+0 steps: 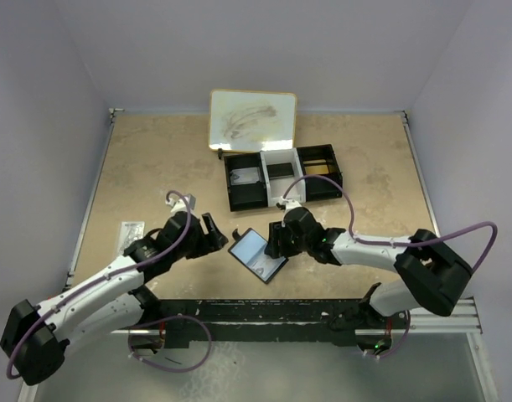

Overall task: Take the credit cards out of the card holder
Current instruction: Adjust the card holder at the center of the board.

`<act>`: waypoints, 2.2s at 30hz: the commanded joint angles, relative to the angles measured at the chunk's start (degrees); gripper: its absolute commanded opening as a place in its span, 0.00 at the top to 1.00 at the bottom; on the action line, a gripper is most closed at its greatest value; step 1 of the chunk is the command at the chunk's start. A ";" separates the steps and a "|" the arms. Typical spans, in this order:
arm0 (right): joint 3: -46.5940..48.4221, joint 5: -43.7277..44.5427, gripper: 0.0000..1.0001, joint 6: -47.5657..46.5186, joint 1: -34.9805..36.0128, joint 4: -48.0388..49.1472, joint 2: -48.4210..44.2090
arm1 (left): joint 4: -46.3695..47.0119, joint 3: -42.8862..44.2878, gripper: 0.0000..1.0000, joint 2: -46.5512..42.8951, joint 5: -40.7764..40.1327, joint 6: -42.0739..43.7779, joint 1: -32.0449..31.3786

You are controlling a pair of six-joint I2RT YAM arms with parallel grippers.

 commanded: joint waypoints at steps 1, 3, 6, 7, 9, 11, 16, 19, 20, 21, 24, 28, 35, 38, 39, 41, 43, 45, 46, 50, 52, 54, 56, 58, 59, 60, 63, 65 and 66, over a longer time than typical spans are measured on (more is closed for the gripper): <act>-2.15 -4.82 0.47 3.71 2.07 5.04 0.30 | 7.58 -2.30 0.33 2.84 0.57 -6.24 -4.51; -3.80 -5.60 0.48 5.97 3.59 6.33 -0.14 | 8.08 -3.36 0.33 3.73 -1.62 -7.73 -6.52; -6.76 -5.43 0.49 10.63 6.85 8.38 -1.22 | 10.29 -5.52 0.34 5.22 -2.97 -9.76 -8.50; -7.58 -5.08 0.49 12.09 8.03 8.82 -1.58 | 10.77 -6.29 0.36 6.00 -3.14 -10.28 -8.89; -8.86 -3.65 0.50 15.16 10.13 9.06 -2.56 | 10.91 -6.93 0.37 7.68 -4.36 -11.10 -9.99; -10.05 -3.48 0.50 16.94 11.76 10.51 -3.41 | 12.11 -7.44 0.38 9.31 -5.39 -11.40 -10.99; -9.82 -4.98 0.50 17.69 13.26 14.31 -2.65 | 21.58 -7.60 0.41 17.42 -4.11 -9.52 -11.47; -8.29 -3.96 0.51 18.70 15.02 15.68 -1.05 | 24.99 -4.86 0.43 23.39 -5.08 -7.79 -12.33; -7.90 -4.00 0.51 18.81 15.55 16.42 -0.35 | 26.34 -3.92 0.44 25.30 -4.94 -7.07 -12.77; -7.46 -4.39 0.51 18.68 15.94 17.33 0.62 | 27.10 -2.83 0.45 27.64 -4.81 -6.38 -13.05; -6.07 -5.05 0.51 18.19 16.74 18.63 3.42 | 27.87 0.90 0.50 32.08 -4.32 -3.71 -14.38; -6.41 -3.55 0.51 18.95 17.88 18.95 3.38 | 29.98 3.21 0.50 34.71 -3.12 -0.36 -15.24; -10.21 2.01 0.50 20.76 17.89 14.99 -7.26 | 26.99 6.78 0.48 34.72 -7.69 1.37 -15.24; -10.81 3.73 0.52 20.57 17.60 11.75 -11.16 | 21.08 5.73 0.46 28.31 -15.37 -1.87 -15.25; -10.58 4.36 0.53 19.39 17.27 11.06 -12.03 | 18.40 5.29 0.45 25.82 -17.94 -3.22 -15.25; -9.98 2.80 0.55 16.50 15.50 11.67 -12.73 | 13.59 4.16 0.43 20.41 -21.21 -5.52 -15.25; -9.81 -1.48 0.56 14.24 12.93 14.59 -12.10 | 10.51 2.42 0.43 15.88 -21.68 -7.42 -15.23; -9.46 -6.59 0.59 11.92 10.47 17.92 -10.27 | 9.07 0.30 0.43 12.39 -19.50 -8.95 -15.24; -8.83 -7.93 0.61 11.15 9.64 18.46 -9.12 | 8.87 -0.73 0.44 11.44 -16.97 -9.58 -15.25; -4.76 -12.74 0.64 6.42 8.08 18.58 -3.85 | 10.89 -3.95 0.54 9.05 -9.38 -11.71 -16.62; -2.91 -13.74 0.68 5.03 7.76 17.19 -0.76 | 11.09 -4.25 0.57 8.20 -8.85 -13.11 -18.58; -2.23 -14.17 0.69 4.61 7.42 16.43 1.04 | 10.20 -3.43 0.62 8.13 -9.09 -14.02 -20.54; -2.25 -15.19 0.69 4.20 7.14 16.66 2.21 | 8.30 -2.21 0.65 8.82 -10.20 -15.20 -22.61; -2.28 -15.20 0.71 3.97 7.01 16.42 2.87 | 6.97 -1.33 0.69 10.01 -11.56 -16.66 -24.49; -2.45 -15.07 0.71 3.99 6.97 16.54 3.01 | 6.98 -0.96 0.70 10.81 -11.96 -17.06 -25.37; -2.82 -14.98 0.71 4.05 6.88 16.90 3.15 | 7.14 -0.65 0.71 11.66 -12.36 -17.52 -26.38; -3.35 -14.87 0.71 3.81 6.61 16.84 3.52 | 6.88 0.64 0.71 15.23 -13.98 -18.98 -29.21; -3.68 -15.27 0.71 3.46 6.44 17.09 3.99 | 6.48 2.00 0.72 18.60 -15.46 -19.69 -30.56; -3.94 -15.46 0.71 3.40 6.27 17.39 4.30 | 6.26 2.70 0.72 19.89 -15.91 -19.83 -31.03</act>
